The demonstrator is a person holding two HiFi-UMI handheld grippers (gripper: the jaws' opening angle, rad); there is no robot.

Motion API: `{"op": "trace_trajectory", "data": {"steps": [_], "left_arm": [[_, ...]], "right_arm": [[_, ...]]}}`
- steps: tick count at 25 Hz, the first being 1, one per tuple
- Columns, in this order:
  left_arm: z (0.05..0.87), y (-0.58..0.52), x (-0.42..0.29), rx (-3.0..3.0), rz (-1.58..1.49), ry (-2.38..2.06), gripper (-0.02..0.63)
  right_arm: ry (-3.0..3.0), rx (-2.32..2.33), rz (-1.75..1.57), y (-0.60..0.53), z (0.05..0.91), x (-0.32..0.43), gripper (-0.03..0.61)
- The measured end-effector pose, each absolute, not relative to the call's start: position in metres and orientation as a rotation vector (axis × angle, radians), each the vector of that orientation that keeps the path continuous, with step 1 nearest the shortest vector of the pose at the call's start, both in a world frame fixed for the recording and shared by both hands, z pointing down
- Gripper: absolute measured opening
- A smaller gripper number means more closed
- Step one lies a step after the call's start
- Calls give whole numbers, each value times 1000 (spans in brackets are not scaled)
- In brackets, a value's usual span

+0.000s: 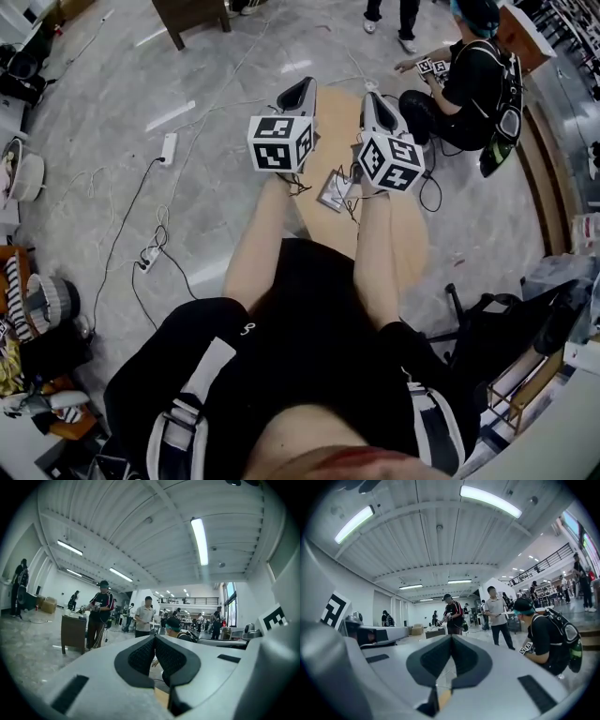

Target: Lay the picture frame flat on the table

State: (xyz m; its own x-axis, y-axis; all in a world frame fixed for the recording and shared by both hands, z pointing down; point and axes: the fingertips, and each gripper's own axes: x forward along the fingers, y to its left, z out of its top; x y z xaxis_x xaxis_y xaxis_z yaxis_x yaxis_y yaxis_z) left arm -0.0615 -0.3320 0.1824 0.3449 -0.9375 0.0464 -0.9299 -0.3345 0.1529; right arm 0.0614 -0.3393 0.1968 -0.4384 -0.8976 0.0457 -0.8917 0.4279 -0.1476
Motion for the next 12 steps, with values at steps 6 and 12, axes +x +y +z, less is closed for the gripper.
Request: {"op": "trace_trajectory", "data": {"steps": [6,12], "left_arm": [[177,-337,-55,2464,-81,-1707,9],[171,-340,-47,2487,-87,-1699,9]], "right_arm": [[2604,-1668,-213,-342,192,72,11],[2580,-1695,-181,-345,185,83,11]]}}
